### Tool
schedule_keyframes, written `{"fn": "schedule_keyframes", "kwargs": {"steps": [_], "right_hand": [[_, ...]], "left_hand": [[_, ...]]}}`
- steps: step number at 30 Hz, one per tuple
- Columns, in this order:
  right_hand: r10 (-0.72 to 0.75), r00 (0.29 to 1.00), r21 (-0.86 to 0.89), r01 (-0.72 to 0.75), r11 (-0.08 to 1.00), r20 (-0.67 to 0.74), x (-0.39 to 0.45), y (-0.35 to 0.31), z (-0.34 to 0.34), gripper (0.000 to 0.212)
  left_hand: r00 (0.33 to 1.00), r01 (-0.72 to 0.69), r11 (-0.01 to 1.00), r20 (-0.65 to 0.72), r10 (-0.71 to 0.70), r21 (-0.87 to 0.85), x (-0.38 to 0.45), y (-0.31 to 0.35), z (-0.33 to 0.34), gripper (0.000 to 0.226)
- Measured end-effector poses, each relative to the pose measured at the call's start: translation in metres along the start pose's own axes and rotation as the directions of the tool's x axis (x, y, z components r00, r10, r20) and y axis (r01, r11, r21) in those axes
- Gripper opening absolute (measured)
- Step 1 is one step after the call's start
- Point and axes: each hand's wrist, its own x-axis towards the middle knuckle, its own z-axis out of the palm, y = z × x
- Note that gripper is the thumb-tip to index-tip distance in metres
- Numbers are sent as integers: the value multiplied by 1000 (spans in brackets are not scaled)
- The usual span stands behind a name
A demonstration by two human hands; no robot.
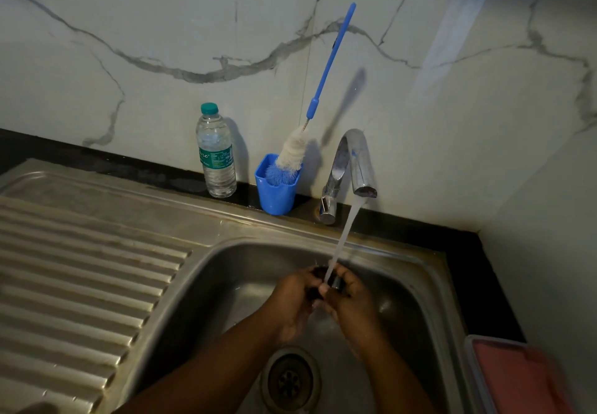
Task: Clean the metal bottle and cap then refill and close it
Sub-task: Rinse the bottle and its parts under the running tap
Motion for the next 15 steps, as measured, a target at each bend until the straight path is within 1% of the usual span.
{"fn": "schedule_keyframes", "kwargs": {"steps": [1,3,4,6,7,9,10,13,15], "right_hand": [[-66,998,-109,66,992,-1,-3,-1,1,59],[-166,986,-219,165,962,11,-7,-2,3,79],[-190,981,-220,191,957,25,-8,-1,3,86],[-210,976,-153,216,964,53,-10,2,1,92],[-218,975,-136,223,965,53,-11,3,1,93],[-252,967,-135,254,958,31,-12,5,-1,93],[-257,966,-108,257,960,18,-12,6,-1,89],[-195,981,-3,195,981,-18,-7,11,-4,67],[-165,986,25,165,986,-5,-5,10,-5,62]], "left_hand": [[1000,19,999,12,-19,-42,-2,1,1,27],[998,61,995,37,-59,-84,-4,1,1,26],[996,81,992,47,-77,-97,-6,1,2,32],[992,119,984,66,-111,-134,-5,0,-1,34],[990,134,977,66,-125,-163,-5,0,-1,31],[993,110,975,62,-100,-191,0,-1,-4,19],[996,78,979,66,-67,-188,2,0,-5,22],[994,45,976,111,-22,-214,5,3,-6,51],[991,26,979,134,1,-203,4,6,-6,55]]}}
